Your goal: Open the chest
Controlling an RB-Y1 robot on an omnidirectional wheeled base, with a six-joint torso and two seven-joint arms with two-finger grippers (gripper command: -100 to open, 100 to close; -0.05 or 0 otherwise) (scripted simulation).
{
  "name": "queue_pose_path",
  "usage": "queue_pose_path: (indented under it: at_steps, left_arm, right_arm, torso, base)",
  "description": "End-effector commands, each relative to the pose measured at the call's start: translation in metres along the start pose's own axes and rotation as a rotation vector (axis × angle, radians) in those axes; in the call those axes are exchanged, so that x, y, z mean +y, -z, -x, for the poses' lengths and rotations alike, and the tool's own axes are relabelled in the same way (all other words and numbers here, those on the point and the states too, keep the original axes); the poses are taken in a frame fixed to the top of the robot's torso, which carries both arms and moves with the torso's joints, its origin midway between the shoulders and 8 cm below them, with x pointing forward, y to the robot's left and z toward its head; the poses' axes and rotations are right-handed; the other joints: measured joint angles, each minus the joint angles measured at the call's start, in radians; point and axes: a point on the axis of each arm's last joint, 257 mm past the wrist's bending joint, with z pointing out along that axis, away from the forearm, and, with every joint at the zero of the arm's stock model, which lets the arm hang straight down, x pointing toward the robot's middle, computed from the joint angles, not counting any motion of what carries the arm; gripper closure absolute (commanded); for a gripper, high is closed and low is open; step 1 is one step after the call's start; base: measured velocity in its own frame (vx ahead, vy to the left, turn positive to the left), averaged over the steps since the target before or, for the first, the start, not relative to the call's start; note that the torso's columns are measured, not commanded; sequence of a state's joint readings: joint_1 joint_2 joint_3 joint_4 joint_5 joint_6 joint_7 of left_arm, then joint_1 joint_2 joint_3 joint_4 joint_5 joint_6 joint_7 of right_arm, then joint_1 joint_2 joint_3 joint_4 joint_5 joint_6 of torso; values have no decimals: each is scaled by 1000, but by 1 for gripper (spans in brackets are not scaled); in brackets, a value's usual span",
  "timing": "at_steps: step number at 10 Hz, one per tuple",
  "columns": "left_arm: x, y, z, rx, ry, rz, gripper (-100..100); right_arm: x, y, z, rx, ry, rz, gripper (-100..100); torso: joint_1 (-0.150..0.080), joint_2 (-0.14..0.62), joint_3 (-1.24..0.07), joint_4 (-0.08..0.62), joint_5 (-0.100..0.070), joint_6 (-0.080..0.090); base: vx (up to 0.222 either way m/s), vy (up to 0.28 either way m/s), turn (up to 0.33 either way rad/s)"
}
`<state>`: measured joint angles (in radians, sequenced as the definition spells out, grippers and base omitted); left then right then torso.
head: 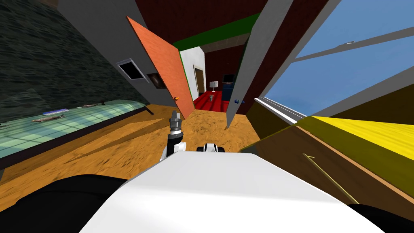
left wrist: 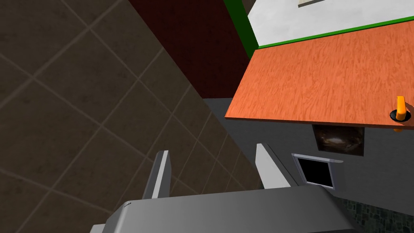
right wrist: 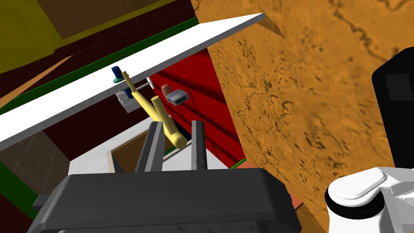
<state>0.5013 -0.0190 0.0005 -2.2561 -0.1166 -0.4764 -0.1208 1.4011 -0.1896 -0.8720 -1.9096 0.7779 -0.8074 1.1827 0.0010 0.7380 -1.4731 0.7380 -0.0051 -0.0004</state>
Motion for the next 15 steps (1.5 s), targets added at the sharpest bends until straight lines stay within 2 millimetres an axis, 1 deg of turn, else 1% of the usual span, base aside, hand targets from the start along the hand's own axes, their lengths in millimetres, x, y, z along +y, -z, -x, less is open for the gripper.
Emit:
queue_pose_path:
  at_steps: [1,2,3,4,6,8,9,10,11,14,15]
  left_arm:
    - [0,0,0,0,0,0,0]
    - [0,0,0,0,0,0,0]
    - [0,0,0,0,0,0,0]
    - [0,0,0,0,0,0,0]
    - [0,0,0,0,0,0,0]
    - [0,0,0,0,0,0,0]
    - [0,0,0,0,0,0,0]
    - [0,0,0,0,0,0,0]
    - [0,0,0,0,0,0,0]
    - [0,0,0,0,0,0,0]
    - [0,0,0,0,0,0,0]
  right_arm:
    - [6,-4,6,-14,-3,3,100]
    - [7,-5,8,-17,-3,2,100]
    - [3,-4,5,-12,-1,-3,100]
    - [6,-3,8,-15,-1,1,100]
    - [8,-2,10,-16,1,6,100]
    - [10,-1,12,-18,3,12,100]
    - [6,0,10,-12,3,5,100]
    - [-8,11,15,-15,6,2,-100]
    - [-13,15,17,-17,8,1,-100]
    - [-38,31,27,-26,20,3,-100]
    - [-33,28,24,-22,18,2,-100]
  torso:
    - [-1,0,0,0,-1,0]
    - [-3,1,0,0,0,1]
    - [-6,2,0,0,0,1]
    - [-11,3,-1,0,2,1]
    - [-4,-2,-1,-1,-1,-1]
    - [-5,-3,-2,-1,-2,-1]
    - [-7,-2,-2,-1,-1,-2]
    - [-12,1,-3,-1,2,-2]
    - [-10,1,-3,0,3,0]
    - [-1,0,-3,0,5,0]
    - [0,0,-3,0,6,1]
  base:
    - [29,208,4]
    - [31,178,-2]
    - [21,88,-1]
    - [58,97,-12]
    - [69,173,-19]
    - [68,204,-12]
    - [29,98,-19]
    - [21,34,-51]
    - [26,6,-51]
    - [22,-12,-35]
    - [11,-2,-7]
